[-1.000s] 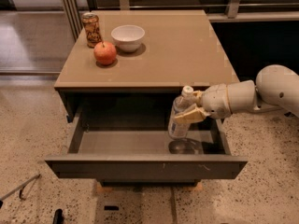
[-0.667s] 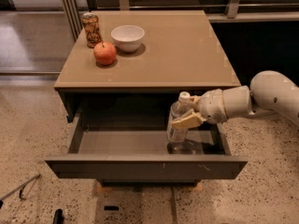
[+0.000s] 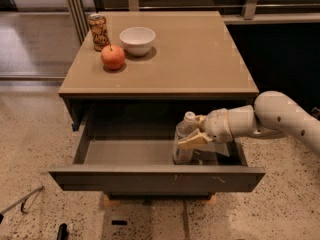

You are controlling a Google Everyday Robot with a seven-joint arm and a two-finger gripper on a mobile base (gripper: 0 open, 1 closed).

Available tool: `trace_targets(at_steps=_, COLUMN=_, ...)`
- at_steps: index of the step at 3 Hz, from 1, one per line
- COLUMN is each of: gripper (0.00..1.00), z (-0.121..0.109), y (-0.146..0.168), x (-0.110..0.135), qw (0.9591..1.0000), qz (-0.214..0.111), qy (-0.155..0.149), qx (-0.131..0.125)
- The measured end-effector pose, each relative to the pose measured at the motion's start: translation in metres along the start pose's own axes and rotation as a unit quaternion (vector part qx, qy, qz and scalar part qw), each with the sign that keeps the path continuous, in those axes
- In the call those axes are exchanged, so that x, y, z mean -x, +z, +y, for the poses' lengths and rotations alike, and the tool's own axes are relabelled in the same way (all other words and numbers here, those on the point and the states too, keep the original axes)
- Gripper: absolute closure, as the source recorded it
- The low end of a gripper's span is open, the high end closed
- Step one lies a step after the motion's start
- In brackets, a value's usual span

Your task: Place blue plastic bottle into top drawer

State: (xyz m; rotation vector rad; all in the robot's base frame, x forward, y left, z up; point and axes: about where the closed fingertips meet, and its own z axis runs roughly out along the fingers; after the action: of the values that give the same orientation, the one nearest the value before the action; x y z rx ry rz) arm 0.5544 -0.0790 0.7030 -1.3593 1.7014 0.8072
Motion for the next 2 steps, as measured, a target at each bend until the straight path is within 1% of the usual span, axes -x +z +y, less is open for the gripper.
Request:
trace_targets(at_steps=1, gripper=1.0, z=0.0007, y=0.0098, x=-0.0107, qw=1.0, qz=0.002, qy=-0.009, qx=0.004)
trace_targets(at_steps=2, gripper=1.0, z=0.0007, y=0.008, x=-0.0072, qw=1.0, qz=0.002, qy=-0.009, qx=0.004)
